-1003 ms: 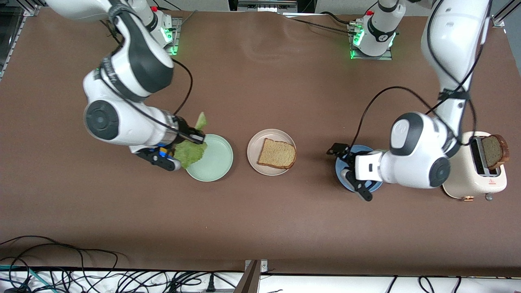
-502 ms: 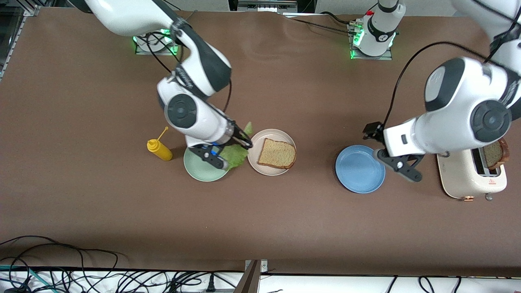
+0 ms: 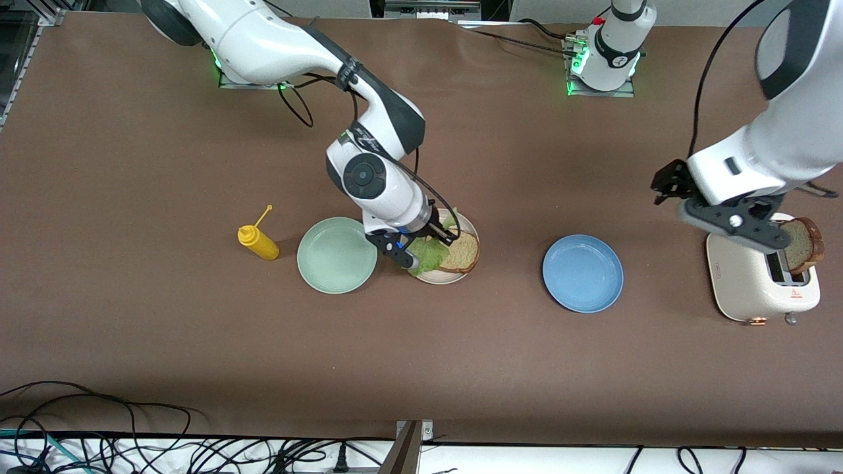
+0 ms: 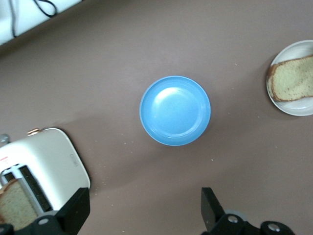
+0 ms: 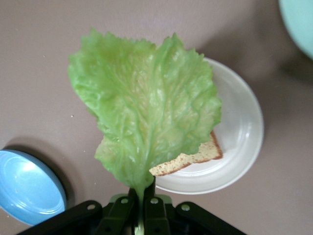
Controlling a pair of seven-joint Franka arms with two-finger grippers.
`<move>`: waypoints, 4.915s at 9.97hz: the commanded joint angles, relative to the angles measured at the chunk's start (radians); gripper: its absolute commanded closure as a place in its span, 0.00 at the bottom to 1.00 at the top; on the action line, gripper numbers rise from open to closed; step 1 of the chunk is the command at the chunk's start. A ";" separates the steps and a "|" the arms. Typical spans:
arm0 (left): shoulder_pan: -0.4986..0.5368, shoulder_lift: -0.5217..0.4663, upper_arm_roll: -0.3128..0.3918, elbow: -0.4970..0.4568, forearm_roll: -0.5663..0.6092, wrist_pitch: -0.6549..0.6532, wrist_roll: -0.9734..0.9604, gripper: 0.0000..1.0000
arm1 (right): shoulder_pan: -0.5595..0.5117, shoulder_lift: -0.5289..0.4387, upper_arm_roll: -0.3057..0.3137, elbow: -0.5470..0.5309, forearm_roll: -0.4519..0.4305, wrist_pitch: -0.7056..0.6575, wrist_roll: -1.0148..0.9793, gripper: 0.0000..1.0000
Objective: Make sandwich on beige plate with both arms
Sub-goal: 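Lower the lettuce onto the bread and open the right gripper, then withdraw the right gripper from the beige plate toward the mustard bottle, then grasp the yellow mustard bottle with the right gripper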
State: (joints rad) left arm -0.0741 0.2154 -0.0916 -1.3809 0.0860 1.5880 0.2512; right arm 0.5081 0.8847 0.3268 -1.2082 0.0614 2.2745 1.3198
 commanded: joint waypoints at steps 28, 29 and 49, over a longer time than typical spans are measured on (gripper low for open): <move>0.060 -0.145 -0.025 -0.179 -0.100 0.050 -0.122 0.00 | -0.448 -0.835 -0.198 -0.796 0.021 -0.154 -1.520 0.00; 0.059 -0.145 -0.026 -0.179 -0.100 0.050 -0.122 0.00 | -0.462 -0.866 -0.198 -0.880 0.021 -0.070 -1.606 0.00; 0.070 -0.143 -0.023 -0.181 -0.101 0.047 -0.104 0.00 | -0.481 -0.517 -0.313 -1.022 0.989 0.204 -2.963 0.00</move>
State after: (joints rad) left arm -0.0043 0.0728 -0.1175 -1.5712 0.0031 1.6489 0.1380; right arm 0.0183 0.3434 0.0106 -2.2515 1.0176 2.4647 -1.6128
